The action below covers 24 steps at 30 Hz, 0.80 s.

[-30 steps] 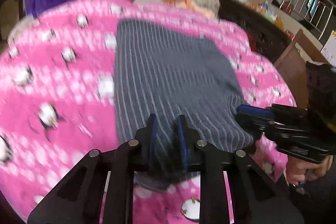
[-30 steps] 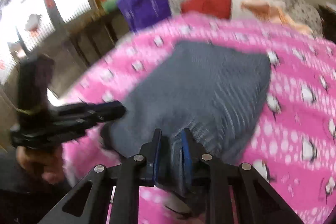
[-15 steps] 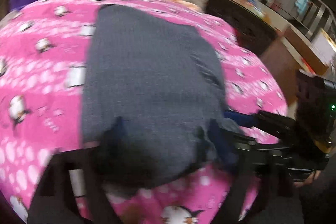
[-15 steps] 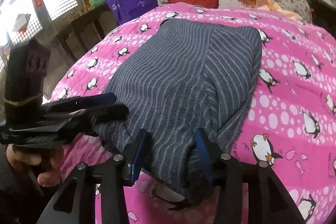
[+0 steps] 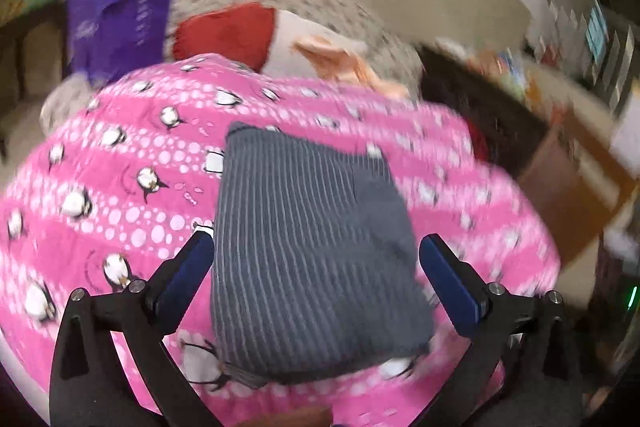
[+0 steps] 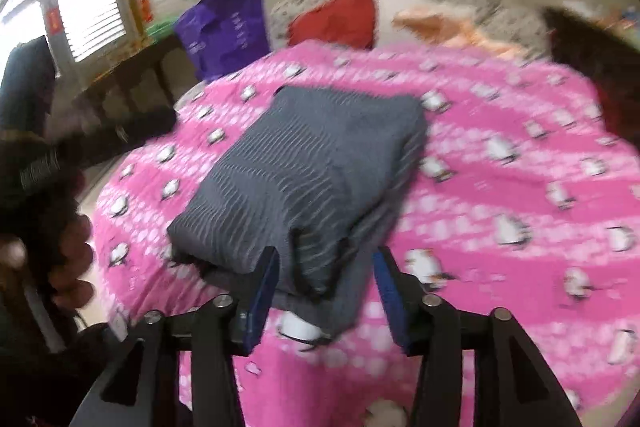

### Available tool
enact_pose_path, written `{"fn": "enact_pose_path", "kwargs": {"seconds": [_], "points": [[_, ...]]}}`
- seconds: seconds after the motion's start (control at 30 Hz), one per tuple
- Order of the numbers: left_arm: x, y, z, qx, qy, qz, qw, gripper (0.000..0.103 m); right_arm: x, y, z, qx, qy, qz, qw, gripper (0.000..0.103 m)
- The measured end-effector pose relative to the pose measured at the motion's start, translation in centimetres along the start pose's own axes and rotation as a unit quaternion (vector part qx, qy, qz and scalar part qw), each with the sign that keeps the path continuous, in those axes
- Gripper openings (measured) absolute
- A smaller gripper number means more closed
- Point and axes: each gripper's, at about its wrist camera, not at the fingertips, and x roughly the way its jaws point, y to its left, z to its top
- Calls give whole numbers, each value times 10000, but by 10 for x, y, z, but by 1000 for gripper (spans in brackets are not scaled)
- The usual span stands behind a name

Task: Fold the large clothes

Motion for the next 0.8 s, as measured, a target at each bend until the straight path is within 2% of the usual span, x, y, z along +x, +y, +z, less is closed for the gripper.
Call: {"fn": "enact_pose_path", "kwargs": {"seconds": [0.07,0.1,0.17,0.27,0.37,0.53,0.8], "points": [[4,9,2,-374,242,-164,9989,103,-14,-3,0,138,44,-347,9993,58],[7,7,0,-339,477,28,9983,103,-21,-6,0,285,145,-560,9979,58],[8,-8,-7,26,766,410,9962,103,-30,-10,-1,552,262,-726,9955,58],[5,-27,-20,400,1152,710,9900,103,-43,-21,-6,1123,380,-653,9908,58],[-3,-38,-32,556,1239,793,9876,103,-48,-21,-13,1221,454,-539,9900,58],[-4,-34,-46,399,1454,1050,9830,103,-56,-13,-21,1169,402,-548,9908,58],[-11,-32,-50,263,1470,1020,9835,103,-59,-3,-24,1022,377,-537,9926,58]]}}
